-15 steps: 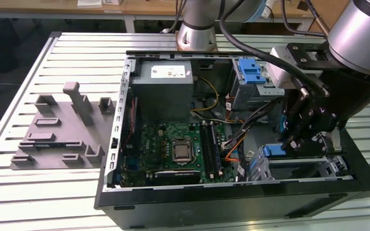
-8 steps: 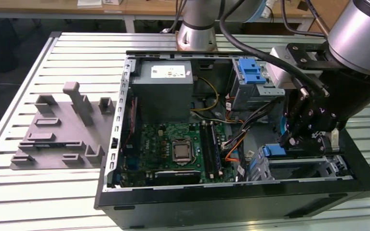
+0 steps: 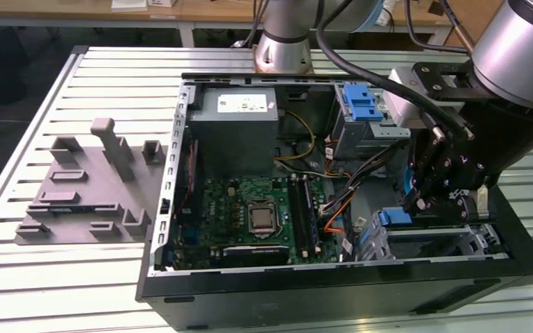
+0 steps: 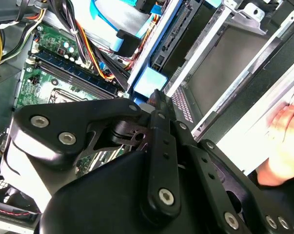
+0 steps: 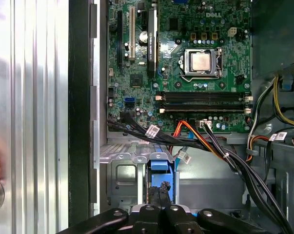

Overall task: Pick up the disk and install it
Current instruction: 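Insert the first disk wire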

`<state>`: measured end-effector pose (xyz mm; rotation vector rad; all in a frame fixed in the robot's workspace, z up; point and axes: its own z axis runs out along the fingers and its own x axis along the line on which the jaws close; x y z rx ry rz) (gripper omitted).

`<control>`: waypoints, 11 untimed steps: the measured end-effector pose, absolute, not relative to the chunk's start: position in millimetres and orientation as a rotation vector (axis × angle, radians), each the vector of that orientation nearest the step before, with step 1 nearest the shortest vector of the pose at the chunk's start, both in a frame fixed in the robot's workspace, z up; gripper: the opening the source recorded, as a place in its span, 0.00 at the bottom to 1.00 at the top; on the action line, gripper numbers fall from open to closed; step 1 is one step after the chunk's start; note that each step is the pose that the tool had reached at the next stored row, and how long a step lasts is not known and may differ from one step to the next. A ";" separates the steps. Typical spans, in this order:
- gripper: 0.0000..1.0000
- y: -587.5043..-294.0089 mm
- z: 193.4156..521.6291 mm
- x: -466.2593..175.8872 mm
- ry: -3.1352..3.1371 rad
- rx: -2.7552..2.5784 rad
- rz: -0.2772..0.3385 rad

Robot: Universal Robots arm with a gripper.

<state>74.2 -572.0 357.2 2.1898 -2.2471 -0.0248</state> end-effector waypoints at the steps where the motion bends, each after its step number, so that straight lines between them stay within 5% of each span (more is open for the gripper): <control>1: 0.11 -572.0 357.2 74.2 -2.247 2.190 -0.025; 11: 0.11 -572.0 357.2 84.4 -2.247 2.190 -0.025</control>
